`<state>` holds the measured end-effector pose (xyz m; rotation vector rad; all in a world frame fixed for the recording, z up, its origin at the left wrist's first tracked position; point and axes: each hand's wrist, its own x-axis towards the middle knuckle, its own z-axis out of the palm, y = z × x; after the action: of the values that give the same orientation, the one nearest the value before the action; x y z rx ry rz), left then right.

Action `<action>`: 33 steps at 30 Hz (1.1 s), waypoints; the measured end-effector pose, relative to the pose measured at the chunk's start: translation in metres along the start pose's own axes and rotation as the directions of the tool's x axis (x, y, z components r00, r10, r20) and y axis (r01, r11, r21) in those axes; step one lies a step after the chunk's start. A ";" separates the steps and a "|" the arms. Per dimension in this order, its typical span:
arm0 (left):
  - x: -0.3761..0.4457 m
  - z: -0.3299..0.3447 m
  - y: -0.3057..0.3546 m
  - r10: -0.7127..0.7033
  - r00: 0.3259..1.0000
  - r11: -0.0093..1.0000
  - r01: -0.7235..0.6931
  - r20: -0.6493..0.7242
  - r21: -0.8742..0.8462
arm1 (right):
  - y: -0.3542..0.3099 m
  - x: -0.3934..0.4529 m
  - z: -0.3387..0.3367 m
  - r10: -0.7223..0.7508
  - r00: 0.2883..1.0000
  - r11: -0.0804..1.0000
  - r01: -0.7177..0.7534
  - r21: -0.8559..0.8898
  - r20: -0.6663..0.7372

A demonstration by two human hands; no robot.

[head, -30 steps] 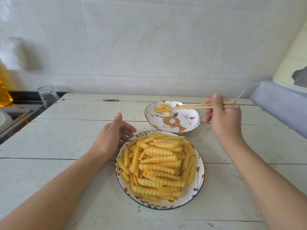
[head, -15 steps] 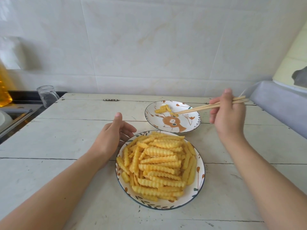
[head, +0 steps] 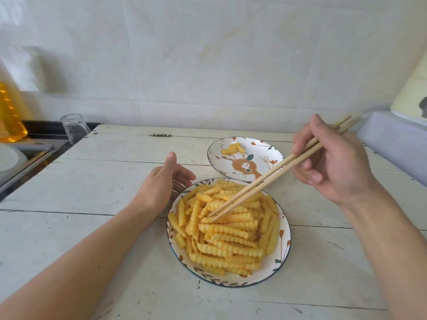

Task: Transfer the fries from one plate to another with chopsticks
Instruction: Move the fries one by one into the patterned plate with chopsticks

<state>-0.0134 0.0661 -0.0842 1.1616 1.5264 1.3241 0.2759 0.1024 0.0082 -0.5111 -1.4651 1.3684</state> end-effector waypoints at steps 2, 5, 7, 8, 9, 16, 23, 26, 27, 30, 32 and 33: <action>0.000 0.000 0.000 0.001 1.000 1.000 -0.001 -0.001 0.001 | -0.004 -0.001 -0.001 -0.006 0.999 1.000 0.006 -0.008 -0.033; 0.000 -0.001 -0.001 0.003 1.000 1.000 -0.003 0.001 0.002 | -0.006 0.006 -0.009 -0.064 0.970 0.995 0.080 0.058 -0.233; 0.000 -0.001 -0.001 0.003 1.000 1.000 -0.003 0.001 -0.001 | 0.003 0.014 -0.021 -0.130 0.889 0.991 0.135 -0.020 -0.438; 0.001 -0.001 -0.001 0.004 1.000 1.000 -0.004 0.001 -0.004 | 0.010 0.017 -0.027 -0.184 0.840 0.981 0.128 -0.144 -0.510; 0.001 -0.001 -0.001 0.007 1.000 1.000 -0.007 0.000 -0.004 | 0.019 0.019 -0.032 -0.236 0.805 0.957 0.095 -0.273 -0.545; 0.002 -0.001 -0.003 0.015 1.000 1.000 -0.015 -0.016 0.009 | 0.065 0.023 -0.023 -0.254 0.830 0.848 -0.055 -0.526 -0.496; 0.001 0.000 -0.001 0.012 1.000 1.000 -0.012 -0.011 -0.003 | 0.079 0.030 -0.017 -0.263 0.866 0.783 -0.067 -0.619 -0.426; 0.000 0.000 0.000 0.014 1.000 1.000 -0.014 -0.005 0.002 | 0.067 0.033 -0.021 -0.249 0.809 0.870 -0.055 -0.490 -0.532; 0.000 0.000 0.000 0.014 1.000 1.000 -0.014 -0.004 0.001 | 0.058 0.033 -0.023 -0.251 0.780 0.900 -0.029 -0.435 -0.573; -0.001 0.000 0.001 0.012 1.000 1.000 -0.012 -0.001 0.000 | 0.024 0.024 -0.023 -0.197 0.780 0.977 0.103 -0.187 -0.595; -0.001 0.000 0.001 0.006 1.000 1.000 -0.006 0.003 0.002 | 0.005 0.014 -0.017 -0.096 0.880 0.992 0.121 0.024 -0.465; -0.001 0.000 0.001 0.003 1.000 1.000 -0.003 0.006 0.000 | -0.001 0.009 -0.012 -0.064 0.930 0.992 0.098 0.077 -0.362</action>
<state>-0.0127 0.0656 -0.0829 1.1673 1.5210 1.3209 0.2830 0.1153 0.0110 -0.5982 -1.1063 1.1980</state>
